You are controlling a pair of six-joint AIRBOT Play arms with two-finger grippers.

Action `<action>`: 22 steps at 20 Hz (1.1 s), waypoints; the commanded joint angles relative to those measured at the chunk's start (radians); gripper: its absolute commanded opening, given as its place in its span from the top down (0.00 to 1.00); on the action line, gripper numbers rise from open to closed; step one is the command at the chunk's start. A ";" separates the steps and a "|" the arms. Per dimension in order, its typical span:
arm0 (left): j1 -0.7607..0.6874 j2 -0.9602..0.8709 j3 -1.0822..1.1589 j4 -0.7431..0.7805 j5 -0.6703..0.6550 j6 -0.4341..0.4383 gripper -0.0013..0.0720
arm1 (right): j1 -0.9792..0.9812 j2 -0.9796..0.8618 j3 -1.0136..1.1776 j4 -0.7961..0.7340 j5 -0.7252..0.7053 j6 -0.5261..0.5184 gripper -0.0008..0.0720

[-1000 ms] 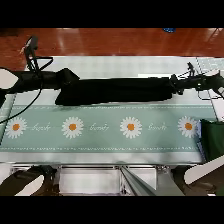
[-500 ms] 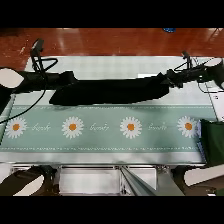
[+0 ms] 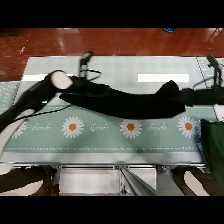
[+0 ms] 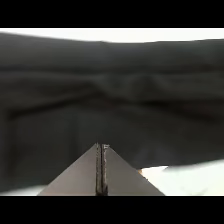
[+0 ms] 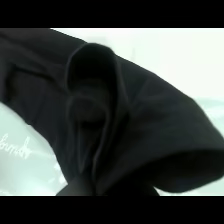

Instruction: Fold the shirts.

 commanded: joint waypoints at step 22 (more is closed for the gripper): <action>0.056 -0.243 0.384 -0.102 -0.404 0.045 0.95 | 0.074 0.360 -0.116 0.212 -0.058 0.085 0.96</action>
